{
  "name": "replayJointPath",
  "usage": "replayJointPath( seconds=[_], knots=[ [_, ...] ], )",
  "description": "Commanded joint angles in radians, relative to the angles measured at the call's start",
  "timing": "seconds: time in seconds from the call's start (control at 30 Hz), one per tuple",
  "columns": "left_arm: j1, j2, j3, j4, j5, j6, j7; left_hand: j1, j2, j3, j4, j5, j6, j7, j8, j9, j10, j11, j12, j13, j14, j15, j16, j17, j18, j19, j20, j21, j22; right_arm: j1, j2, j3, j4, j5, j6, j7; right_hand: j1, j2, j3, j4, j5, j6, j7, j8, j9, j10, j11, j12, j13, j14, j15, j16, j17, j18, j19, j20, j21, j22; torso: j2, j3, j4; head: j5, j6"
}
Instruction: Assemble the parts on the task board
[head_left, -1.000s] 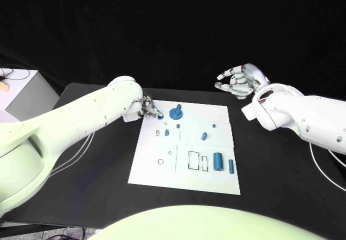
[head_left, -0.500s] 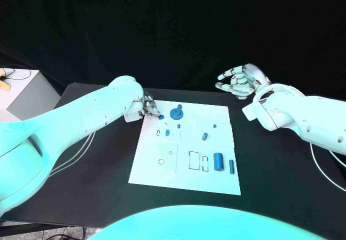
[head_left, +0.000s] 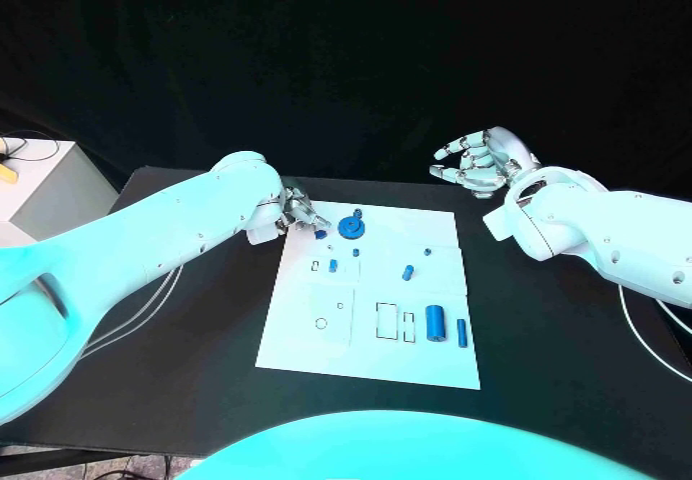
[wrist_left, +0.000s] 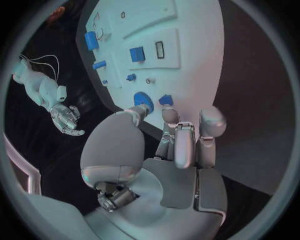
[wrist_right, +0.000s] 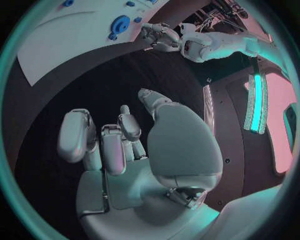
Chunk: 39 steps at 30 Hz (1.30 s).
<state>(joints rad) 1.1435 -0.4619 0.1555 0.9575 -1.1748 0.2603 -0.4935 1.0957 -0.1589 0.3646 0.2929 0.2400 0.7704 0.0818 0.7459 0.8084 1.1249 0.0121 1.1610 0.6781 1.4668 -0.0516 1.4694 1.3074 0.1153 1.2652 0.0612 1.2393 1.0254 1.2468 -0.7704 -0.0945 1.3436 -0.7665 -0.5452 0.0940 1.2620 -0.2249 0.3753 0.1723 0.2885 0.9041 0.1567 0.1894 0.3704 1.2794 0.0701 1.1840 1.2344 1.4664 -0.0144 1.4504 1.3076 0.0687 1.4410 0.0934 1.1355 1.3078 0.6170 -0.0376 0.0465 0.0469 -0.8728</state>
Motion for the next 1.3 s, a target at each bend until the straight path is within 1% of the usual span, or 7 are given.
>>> replayJointPath(
  seconds=[0.03,0.13,0.2,0.37,0.67,0.97,1.3],
  knots=[
    [0.001,0.005,0.0,0.007,-0.027,-0.029,0.016,-0.013,-0.002,-0.009,0.0,-0.009,0.009,0.0,0.005,0.002,0.008,-0.003,0.005,0.003,0.047,0.001,0.003,0.084,0.0,0.005,-0.001,0.007,0.003,0.0,0.0,0.0,0.0,-0.002,0.003,0.009,-0.001,0.006,-0.003,0.003,0.004,-0.005,0.0,0.005,0.001,-0.001,0.001,0.004,0.001,0.043,0.01,0.0,0.084,0.013,-0.003,0.002,0.004,0.071,0.001,-0.0007,-0.0001,0.001,0.0],
    [0.001,0.006,0.0,0.014,-0.075,-0.064,0.036,0.026,-0.012,-0.013,-0.009,-0.016,0.003,-0.003,0.008,0.005,-0.007,-0.005,-0.007,-0.019,0.04,-0.002,-0.008,0.064,0.004,-0.007,-0.003,-0.007,-0.019,0.0,0.0,0.0,0.0,-0.002,0.003,0.009,-0.001,0.007,-0.003,0.003,0.004,-0.005,0.0,0.007,0.002,0.0,0.001,0.004,0.001,0.044,0.009,0.001,0.086,0.013,-0.003,0.002,0.004,0.072,0.0,-0.0004,0.0001,0.002,0.0],
    [0.001,0.003,0.0,0.023,-0.108,-0.098,0.061,0.126,-0.02,0.007,-0.024,-0.006,-0.049,0.012,-0.01,0.0,-0.125,0.009,-0.097,-0.146,-0.007,0.01,-0.069,-0.032,0.027,-0.091,0.003,-0.095,-0.142,0.0,0.0,0.0,0.0,-0.002,0.003,0.008,-0.001,0.007,-0.003,0.003,0.004,-0.005,0.0,0.007,0.002,0.0,0.001,0.004,0.001,0.044,0.009,0.001,0.086,0.013,-0.003,0.002,0.004,0.072,0.0,0.0004,0.0001,0.001,0.0],
    [0.001,-0.019,-0.001,0.057,-0.17,-0.192,0.114,0.264,-0.043,0.057,-0.051,-0.006,-0.093,0.039,-0.037,-0.04,-0.206,0.036,-0.158,-0.187,-0.115,0.036,-0.185,-0.205,0.066,-0.237,0.026,-0.266,-0.355,0.0,-0.002,0.0,0.001,-0.002,0.002,0.007,-0.001,0.007,-0.003,0.003,0.004,-0.005,0.0,0.007,0.002,0.0,0.001,0.004,0.001,0.044,0.009,0.001,0.086,0.013,-0.003,0.002,0.004,0.072,0.0,0.002,0.0001,0.002,0.0],
    [0.0,-0.068,-0.023,0.135,-0.26,-0.317,0.231,0.323,-0.082,0.078,-0.063,-0.013,-0.129,0.069,-0.055,-0.094,-0.296,0.067,-0.234,-0.249,-0.265,0.066,-0.321,-0.405,0.066,-0.277,0.05,-0.331,-0.396,0.0,-0.009,0.0,0.005,-0.002,0.001,0.007,-0.001,0.007,-0.003,0.003,0.004,-0.005,0.0,0.007,0.002,0.0,0.001,0.004,0.001,0.044,0.009,0.001,0.086,0.013,-0.003,0.002,0.004,0.072,0.001,-0.0011,0.0005,0.001,0.0],
    [-0.007,-0.098,-0.055,0.184,-0.317,-0.37,0.319,0.347,-0.091,0.085,-0.071,-0.013,-0.136,0.078,-0.075,-0.144,-0.328,0.079,-0.277,-0.293,-0.295,0.075,-0.333,-0.443,0.067,-0.281,0.06,-0.345,-0.403,0.0,-0.015,0.0,0.01,-0.004,0.0,0.007,0.001,0.007,-0.003,0.004,0.005,-0.006,-0.001,0.008,0.003,-0.002,0.0,0.002,-0.001,0.044,0.009,0.001,0.085,0.013,-0.002,0.002,0.003,0.072,0.001,-0.0001,0.0001,0.005,0.0],
    [-0.026,-0.102,-0.071,0.19,-0.349,-0.368,0.328,0.333,-0.101,0.07,-0.059,-0.017,-0.115,0.081,-0.088,-0.181,-0.334,0.085,-0.292,-0.314,-0.311,0.081,-0.339,-0.466,0.067,-0.284,0.066,-0.354,-0.408,0.0,-0.018,0.0,0.011,-0.005,0.001,0.005,0.001,0.007,-0.003,0.004,0.005,-0.006,-0.001,0.008,0.003,-0.002,0.0,0.002,-0.001,0.044,0.009,0.001,0.085,0.013,-0.002,0.002,0.003,0.072,0.001,-0.0003,-0.0004,0.005,0.0]
  ],
)
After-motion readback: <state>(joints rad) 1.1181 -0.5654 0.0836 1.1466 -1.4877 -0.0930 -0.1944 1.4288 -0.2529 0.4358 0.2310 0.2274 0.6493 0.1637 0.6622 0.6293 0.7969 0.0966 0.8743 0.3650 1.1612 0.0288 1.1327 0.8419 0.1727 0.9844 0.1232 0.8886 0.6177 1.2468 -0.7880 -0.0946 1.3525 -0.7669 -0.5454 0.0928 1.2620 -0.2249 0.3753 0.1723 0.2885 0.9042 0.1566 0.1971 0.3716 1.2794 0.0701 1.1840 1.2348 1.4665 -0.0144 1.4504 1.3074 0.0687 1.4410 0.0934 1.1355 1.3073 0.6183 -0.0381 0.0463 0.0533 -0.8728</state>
